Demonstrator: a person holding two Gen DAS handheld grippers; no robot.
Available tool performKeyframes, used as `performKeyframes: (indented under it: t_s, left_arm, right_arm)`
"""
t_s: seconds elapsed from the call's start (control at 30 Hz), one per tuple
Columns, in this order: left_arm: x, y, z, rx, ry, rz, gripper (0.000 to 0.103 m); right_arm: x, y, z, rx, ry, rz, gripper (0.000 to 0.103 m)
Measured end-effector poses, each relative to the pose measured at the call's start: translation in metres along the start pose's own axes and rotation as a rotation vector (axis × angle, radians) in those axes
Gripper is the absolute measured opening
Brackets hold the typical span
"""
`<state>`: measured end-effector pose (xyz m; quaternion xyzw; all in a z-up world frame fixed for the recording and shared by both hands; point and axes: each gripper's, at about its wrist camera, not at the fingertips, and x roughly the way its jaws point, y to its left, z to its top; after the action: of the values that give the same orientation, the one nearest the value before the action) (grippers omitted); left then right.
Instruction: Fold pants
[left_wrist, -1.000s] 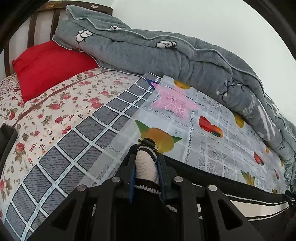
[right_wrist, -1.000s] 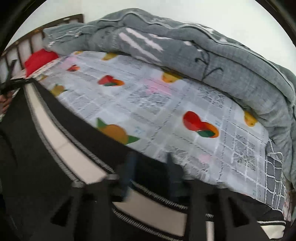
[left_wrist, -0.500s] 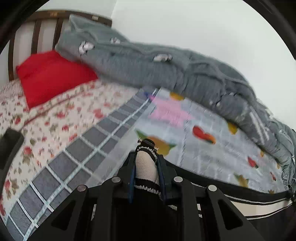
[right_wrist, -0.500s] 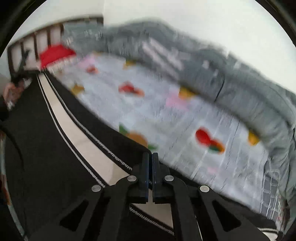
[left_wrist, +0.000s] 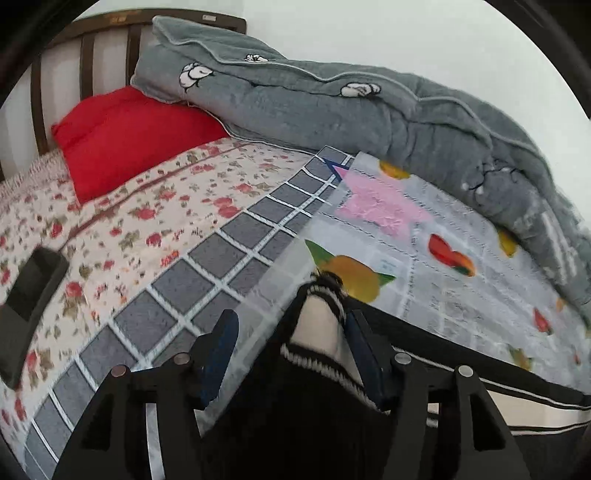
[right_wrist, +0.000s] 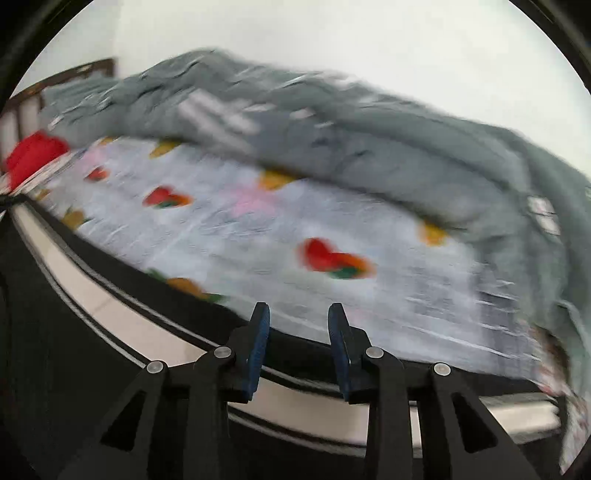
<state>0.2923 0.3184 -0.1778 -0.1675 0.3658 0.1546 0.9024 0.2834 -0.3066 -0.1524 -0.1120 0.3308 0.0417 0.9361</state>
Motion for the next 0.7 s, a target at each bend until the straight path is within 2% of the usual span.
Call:
performKeyframes:
  t_s: [0.1, 0.17, 0.23, 0.4, 0.47, 0.57, 0.7]
  left_arm:
    - [-0.013, 0.000, -0.006, -0.013, -0.015, -0.001, 0.058]
    - [-0.022, -0.006, -0.010, -0.016, -0.023, -0.010, 0.058]
    - [-0.031, -0.014, -0.017, -0.004, -0.014, -0.018, 0.058]
    - [-0.060, -0.021, -0.039, 0.042, 0.002, -0.024, 0.059]
    - [-0.079, -0.016, -0.052, 0.051, -0.003, -0.033, 0.059]
    - [-0.101, -0.004, -0.074, 0.035, 0.003, -0.070, 0.062]
    - [-0.123, 0.013, -0.109, 0.006, 0.031, -0.130, 0.062]
  right_arm:
    - [0.000, -0.028, -0.012, 0.044, 0.055, -0.052, 0.034]
    - [0.030, -0.044, -0.020, 0.081, 0.164, -0.125, 0.034]
    - [0.052, -0.056, -0.024, 0.156, 0.234, -0.130, 0.034]
    - [0.039, -0.048, -0.013, 0.209, 0.183, -0.222, 0.034]
    - [0.026, -0.045, -0.013, 0.229, 0.161, -0.209, 0.034]
    - [-0.005, -0.028, -0.017, 0.247, 0.089, -0.159, 0.042]
    - [-0.036, -0.004, -0.024, 0.197, 0.058, -0.109, 0.045]
